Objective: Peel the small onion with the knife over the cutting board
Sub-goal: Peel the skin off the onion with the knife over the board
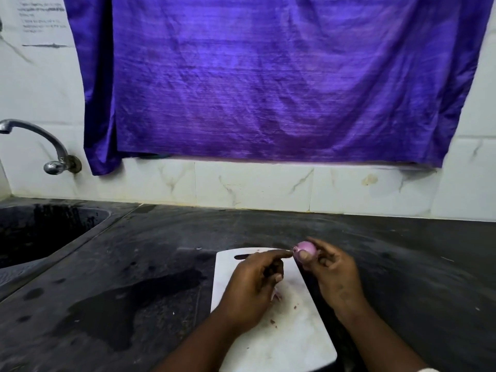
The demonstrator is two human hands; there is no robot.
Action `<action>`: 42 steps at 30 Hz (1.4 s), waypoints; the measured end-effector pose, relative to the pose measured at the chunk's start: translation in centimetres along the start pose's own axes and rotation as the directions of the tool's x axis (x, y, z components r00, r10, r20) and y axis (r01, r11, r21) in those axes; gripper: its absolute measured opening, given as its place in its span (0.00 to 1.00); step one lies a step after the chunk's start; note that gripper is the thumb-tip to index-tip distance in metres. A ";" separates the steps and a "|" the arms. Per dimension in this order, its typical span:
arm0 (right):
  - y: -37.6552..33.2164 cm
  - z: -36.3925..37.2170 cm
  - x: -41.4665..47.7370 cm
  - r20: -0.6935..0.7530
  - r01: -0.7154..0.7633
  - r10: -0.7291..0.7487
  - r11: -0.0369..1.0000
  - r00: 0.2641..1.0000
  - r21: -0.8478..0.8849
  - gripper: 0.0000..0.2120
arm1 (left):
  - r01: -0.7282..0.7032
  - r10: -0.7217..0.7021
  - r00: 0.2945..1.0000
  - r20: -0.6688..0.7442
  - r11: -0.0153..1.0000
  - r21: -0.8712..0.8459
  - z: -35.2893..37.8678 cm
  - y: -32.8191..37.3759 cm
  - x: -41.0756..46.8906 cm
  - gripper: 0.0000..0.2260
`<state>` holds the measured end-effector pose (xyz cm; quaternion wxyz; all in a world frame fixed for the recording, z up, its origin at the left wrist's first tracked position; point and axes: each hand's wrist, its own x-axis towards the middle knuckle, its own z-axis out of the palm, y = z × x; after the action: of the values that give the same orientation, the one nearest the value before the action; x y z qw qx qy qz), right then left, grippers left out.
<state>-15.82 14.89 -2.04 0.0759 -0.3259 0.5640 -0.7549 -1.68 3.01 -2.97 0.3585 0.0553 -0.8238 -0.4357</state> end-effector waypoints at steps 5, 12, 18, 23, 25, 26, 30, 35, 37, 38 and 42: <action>-0.4 0.3 -0.8 0.126 -0.031 0.029 0.999 0.992 0.015 0.19 | 0.117 -0.140 0.977 -0.159 0.982 -0.145 -0.9 0.4 0.1 0.12; -0.5 0.4 -1.3 0.243 -0.065 0.044 0.995 0.969 0.081 0.22 | 0.087 -0.099 0.981 -0.167 0.993 -0.074 -0.7 -0.2 0.4 0.20; -0.4 0.5 -1.3 0.273 -0.042 0.030 0.998 0.962 0.041 0.24 | 0.080 -0.108 0.982 -0.154 0.980 -0.180 -0.5 -0.2 0.6 0.20; -0.3 0.5 -1.4 0.284 -0.043 0.034 0.999 0.958 0.023 0.23 | 0.083 -0.149 0.972 -0.182 0.941 -0.327 -0.7 0.1 0.7 0.17; -0.5 0.6 -1.4 0.299 -0.058 0.048 0.998 0.953 0.025 0.22 | 0.086 -0.172 0.966 -0.193 0.918 -0.386 -0.9 0.2 0.9 0.17; -0.6 0.6 -1.5 0.308 -0.071 0.060 0.997 0.950 0.025 0.22 | 0.086 -0.182 0.963 -0.200 0.908 -0.411 -0.9 0.1 0.9 0.16; -0.8 0.5 -1.5 0.330 -0.134 0.106 0.989 0.938 0.062 0.21 | 0.108 -0.214 0.959 -0.186 0.882 -0.458 -0.7 0.1 0.9 0.13; -0.8 0.5 -1.4 0.303 -0.165 0.136 0.984 0.943 0.071 0.24 | 0.131 -0.268 0.931 -0.249 0.880 -0.457 -0.9 0.0 1.0 0.10; -0.8 0.6 -1.4 0.299 -0.167 0.145 0.985 0.943 0.051 0.28 | 0.163 -0.260 0.951 -0.170 0.884 -0.439 -0.8 0.4 0.8 0.10; -0.8 0.6 -1.4 0.298 -0.157 0.142 0.987 0.944 0.028 0.33 | 0.168 -0.247 0.959 -0.138 0.890 -0.425 -0.7 0.5 0.7 0.11; -0.9 0.6 -1.7 0.330 -0.172 0.164 0.985 0.930 -0.004 0.35 | 0.161 -0.237 0.964 -0.120 0.881 -0.445 -0.6 0.3 0.8 0.15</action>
<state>-13.92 15.52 -1.79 0.2373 -0.3967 0.5599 -0.6877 -1.86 2.48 -2.12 0.3841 0.0963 -0.6628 -0.6355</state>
